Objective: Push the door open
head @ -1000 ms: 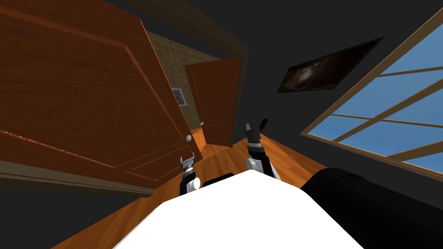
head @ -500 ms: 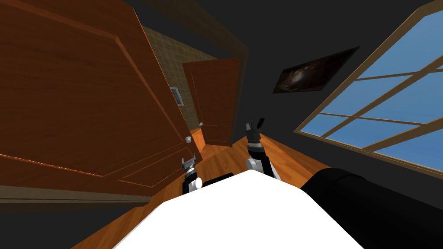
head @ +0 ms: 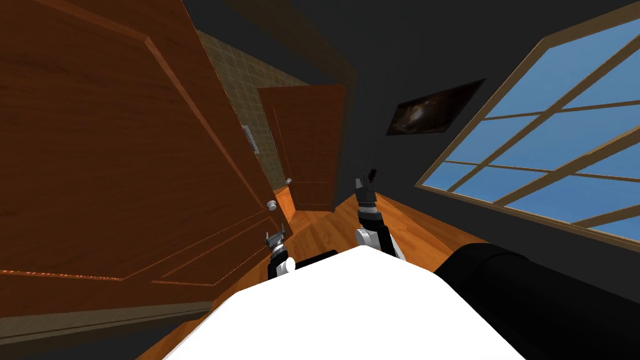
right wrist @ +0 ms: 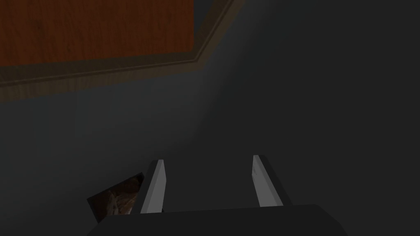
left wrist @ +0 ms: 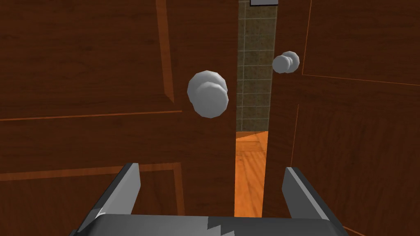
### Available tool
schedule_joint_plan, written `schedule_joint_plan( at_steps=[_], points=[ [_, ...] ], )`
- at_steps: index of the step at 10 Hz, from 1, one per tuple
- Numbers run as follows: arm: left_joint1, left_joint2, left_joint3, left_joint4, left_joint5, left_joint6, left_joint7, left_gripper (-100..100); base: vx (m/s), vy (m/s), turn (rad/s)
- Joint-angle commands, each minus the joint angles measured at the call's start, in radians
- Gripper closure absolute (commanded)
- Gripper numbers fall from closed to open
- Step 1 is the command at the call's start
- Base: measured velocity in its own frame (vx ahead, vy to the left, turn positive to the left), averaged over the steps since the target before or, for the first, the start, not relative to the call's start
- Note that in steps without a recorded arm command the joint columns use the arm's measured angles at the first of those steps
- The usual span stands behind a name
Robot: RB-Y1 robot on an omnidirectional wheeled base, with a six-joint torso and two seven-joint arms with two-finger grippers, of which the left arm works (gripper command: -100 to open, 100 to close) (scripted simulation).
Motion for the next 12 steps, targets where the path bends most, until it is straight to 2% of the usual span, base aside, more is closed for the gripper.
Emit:
schedule_joint_plan(
  at_steps=[1,2,3,4,8,10,12],
  points=[
    [-0.008,-0.015,-0.005,0.031,0.017,-0.011,0.024,-100,0.058,0.174,-0.15],
    [-0.012,-0.023,-0.008,0.047,0.025,-0.016,0.035,-100,0.077,0.168,-0.123],
    [-0.008,-0.019,-0.007,0.034,0.019,-0.012,0.025,-100,0.037,0.076,-0.029],
    [-0.011,0.009,-0.004,0.039,0.022,-0.013,0.031,-100,0.116,0.053,-0.018],
    [-0.016,0.043,0.003,0.047,0.027,-0.012,0.04,-100,0.188,0.077,-0.021],
    [-0.019,0.047,0.008,0.051,0.03,-0.012,0.045,-100,0.187,0.066,-0.022],
    [-0.022,0.041,0.012,0.055,0.032,-0.011,0.05,-100,0.194,0.085,-0.022]
  ],
)
